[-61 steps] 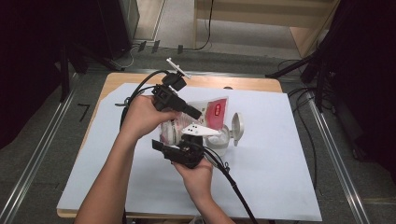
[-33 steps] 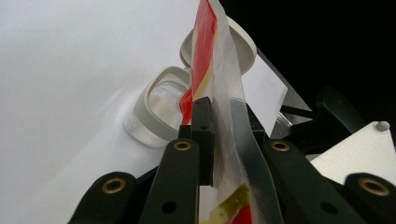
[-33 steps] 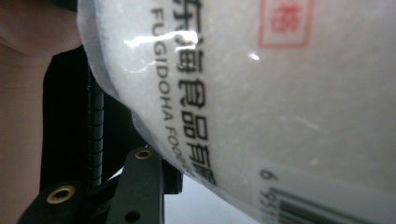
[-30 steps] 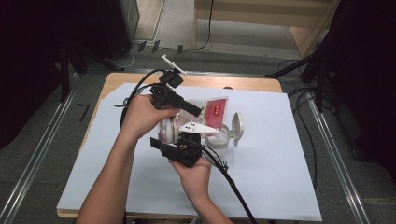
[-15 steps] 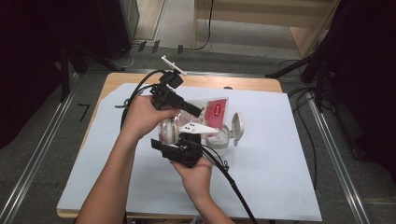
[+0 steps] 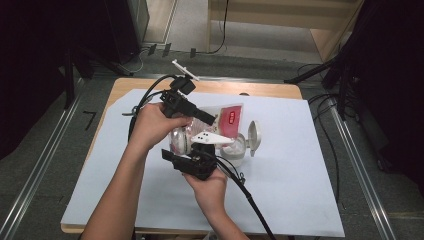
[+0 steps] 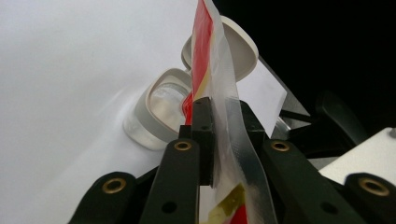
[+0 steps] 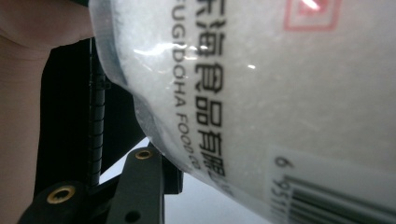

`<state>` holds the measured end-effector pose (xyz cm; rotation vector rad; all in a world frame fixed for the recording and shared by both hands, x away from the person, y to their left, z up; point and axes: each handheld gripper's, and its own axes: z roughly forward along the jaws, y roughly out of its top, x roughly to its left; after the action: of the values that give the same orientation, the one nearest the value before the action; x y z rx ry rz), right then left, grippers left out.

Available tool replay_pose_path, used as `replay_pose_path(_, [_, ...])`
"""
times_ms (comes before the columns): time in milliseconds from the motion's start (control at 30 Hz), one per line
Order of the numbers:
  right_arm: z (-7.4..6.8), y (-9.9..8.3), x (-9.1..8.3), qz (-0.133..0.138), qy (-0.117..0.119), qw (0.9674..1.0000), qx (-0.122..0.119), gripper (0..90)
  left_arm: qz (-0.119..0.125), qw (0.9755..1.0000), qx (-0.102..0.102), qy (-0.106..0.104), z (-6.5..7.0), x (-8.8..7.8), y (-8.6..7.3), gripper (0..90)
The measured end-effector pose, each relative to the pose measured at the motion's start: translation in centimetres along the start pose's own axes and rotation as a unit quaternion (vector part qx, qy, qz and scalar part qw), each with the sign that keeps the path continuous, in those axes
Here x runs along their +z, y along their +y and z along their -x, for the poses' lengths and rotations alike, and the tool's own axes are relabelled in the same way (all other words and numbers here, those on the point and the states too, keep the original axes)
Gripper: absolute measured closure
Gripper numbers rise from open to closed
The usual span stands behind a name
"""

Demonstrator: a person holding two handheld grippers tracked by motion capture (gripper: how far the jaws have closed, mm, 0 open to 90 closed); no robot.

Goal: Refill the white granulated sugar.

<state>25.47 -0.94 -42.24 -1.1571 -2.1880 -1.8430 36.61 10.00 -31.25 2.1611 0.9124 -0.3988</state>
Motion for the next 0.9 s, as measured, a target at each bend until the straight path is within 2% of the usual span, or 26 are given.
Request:
replay_pose_path(400, [-0.11, 0.11, -0.16, 0.008, 0.001, 0.9999, 0.006, 62.6, 0.004, 0.9998, 0.012, 0.014, 0.57, 0.06, 0.17, 82.8])
replay_pose_path(667, [-0.21, 0.25, -0.25, 0.011, 0.008, 0.9997, 0.019, 62.7, 0.008, 0.9997, 0.011, 0.018, 0.78, -0.02, 0.21, 82.8])
replay_pose_path(900, [-0.31, 0.27, -0.31, 0.012, 0.006, 0.9997, 0.019, 62.7, 0.011, 0.9998, 0.009, 0.015, 0.96, -0.11, 0.19, 82.8])
